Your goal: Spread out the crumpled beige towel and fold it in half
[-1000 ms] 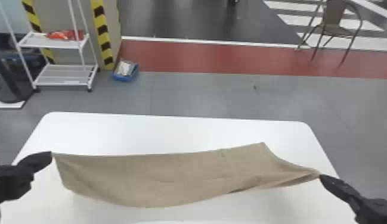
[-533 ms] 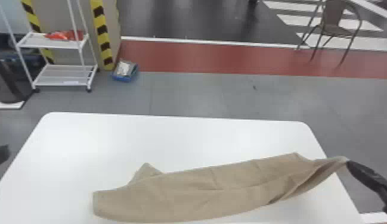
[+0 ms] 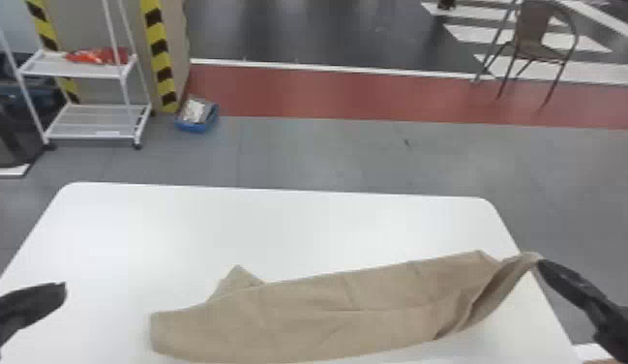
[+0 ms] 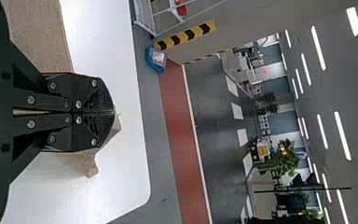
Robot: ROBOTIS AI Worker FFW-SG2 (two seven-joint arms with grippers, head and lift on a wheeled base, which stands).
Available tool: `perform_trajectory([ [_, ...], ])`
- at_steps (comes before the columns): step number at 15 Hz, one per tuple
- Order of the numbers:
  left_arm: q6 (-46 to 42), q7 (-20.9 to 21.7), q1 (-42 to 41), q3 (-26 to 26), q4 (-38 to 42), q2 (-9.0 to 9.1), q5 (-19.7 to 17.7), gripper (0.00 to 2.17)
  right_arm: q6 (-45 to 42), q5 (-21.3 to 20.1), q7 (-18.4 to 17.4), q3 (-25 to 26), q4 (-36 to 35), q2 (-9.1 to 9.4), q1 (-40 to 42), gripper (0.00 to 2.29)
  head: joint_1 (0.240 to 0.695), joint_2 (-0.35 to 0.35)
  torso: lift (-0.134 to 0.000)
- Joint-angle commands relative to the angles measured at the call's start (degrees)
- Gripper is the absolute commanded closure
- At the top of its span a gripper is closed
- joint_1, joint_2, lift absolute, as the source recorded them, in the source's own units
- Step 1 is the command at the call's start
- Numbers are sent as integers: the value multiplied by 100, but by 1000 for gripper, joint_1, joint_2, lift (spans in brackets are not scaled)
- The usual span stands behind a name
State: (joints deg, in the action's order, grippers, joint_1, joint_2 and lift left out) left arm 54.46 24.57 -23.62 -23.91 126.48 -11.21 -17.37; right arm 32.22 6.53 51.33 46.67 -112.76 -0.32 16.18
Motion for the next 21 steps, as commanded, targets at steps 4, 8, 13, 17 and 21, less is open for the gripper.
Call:
perform_trajectory([
  [4,0,179,561,1213,-1134,-74,498,319,-291,-196,18,-96,299,15,69,1598,695,-243,0],
  [8,-211,-40,868,1732,-1767,-92,691,323,-677,-248,-9,-87,677,-29,219,1092,695,-303,0],
  [13,-651,-199,1070,2004,-2277,-74,770,323,-818,-310,-88,-175,747,-47,219,296,695,-332,0],
  [17,-914,-366,1194,2277,-2567,-92,1078,336,-818,-310,-88,-184,694,-29,219,296,695,-329,0],
  [21,-932,-445,1325,2408,-2796,-136,1157,346,-818,-310,-97,-193,694,-38,210,296,695,-326,0],
])
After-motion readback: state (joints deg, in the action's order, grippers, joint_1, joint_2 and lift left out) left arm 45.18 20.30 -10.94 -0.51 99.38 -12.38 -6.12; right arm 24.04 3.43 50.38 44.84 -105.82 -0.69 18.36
